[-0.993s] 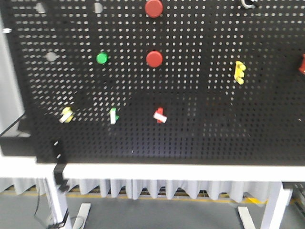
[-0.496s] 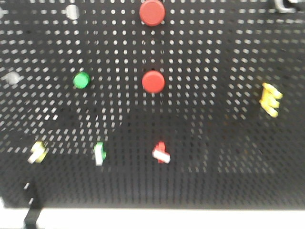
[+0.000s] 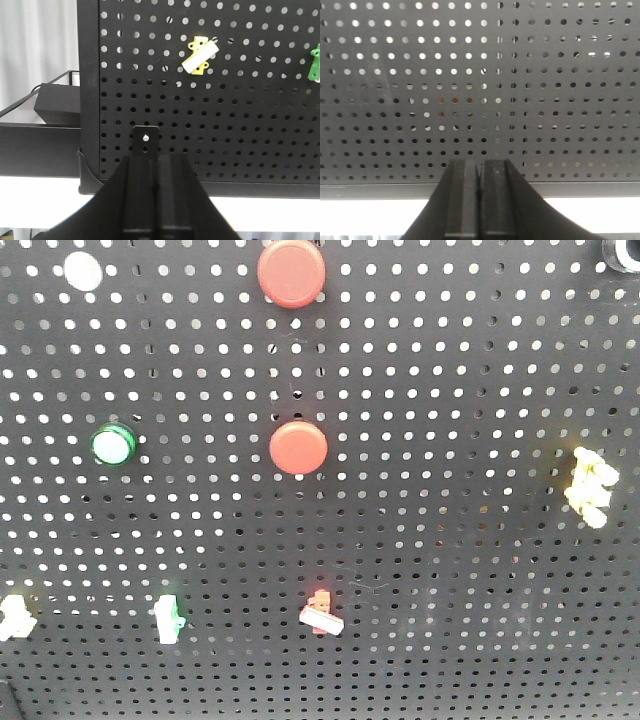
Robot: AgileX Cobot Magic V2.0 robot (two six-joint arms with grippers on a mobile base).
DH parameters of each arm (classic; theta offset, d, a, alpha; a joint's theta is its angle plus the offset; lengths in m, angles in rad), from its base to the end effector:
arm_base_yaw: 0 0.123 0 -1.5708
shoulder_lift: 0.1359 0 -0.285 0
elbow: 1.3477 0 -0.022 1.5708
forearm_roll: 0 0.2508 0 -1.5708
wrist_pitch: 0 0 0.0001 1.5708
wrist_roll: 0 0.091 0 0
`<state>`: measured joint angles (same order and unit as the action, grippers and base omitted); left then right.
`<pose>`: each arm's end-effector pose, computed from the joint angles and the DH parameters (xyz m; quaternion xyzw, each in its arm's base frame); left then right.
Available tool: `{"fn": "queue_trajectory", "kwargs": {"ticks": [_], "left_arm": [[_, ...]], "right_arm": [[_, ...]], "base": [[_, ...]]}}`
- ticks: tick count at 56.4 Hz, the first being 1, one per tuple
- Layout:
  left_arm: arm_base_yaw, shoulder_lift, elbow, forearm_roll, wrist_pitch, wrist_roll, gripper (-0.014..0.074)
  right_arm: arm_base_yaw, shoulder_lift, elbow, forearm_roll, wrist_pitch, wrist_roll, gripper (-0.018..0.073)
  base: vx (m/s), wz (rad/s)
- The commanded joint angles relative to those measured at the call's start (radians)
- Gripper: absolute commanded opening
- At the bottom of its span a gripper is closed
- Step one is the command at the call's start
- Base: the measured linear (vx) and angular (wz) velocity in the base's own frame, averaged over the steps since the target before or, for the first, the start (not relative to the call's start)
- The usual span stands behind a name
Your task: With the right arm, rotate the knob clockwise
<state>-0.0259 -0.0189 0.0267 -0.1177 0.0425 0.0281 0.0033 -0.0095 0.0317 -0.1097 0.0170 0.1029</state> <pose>0.0561 -0.0019 0.2014 -0.0203 0.6935 -0.0433 0.7188 0.0570 0.0000 0.2014 -0.0028 0.6899 -0.0019 0.7239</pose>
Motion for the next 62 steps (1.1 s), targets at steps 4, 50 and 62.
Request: {"fn": "queue_trajectory", "kwargs": {"ticks": [4, 50, 62], "left_arm": [[0.003, 0.003, 0.013, -0.008, -0.082, -0.01, -0.0006], [0.003, 0.003, 0.013, -0.008, -0.082, -0.01, -0.0006], [0.003, 0.003, 0.013, -0.008, -0.082, -0.01, -0.0006]], "right_arm": [[-0.007, 0.017, 0.005, -0.005, -0.081, -0.009, -0.0009], [-0.006, 0.225, -0.549, -0.034, 0.066, -0.036, -0.0009], [-0.006, 0.59, -1.043, -0.054, 0.206, -0.07, -0.0009]], "base": [[0.0, 0.0], [0.0, 0.0], [0.0, 0.0]]}}
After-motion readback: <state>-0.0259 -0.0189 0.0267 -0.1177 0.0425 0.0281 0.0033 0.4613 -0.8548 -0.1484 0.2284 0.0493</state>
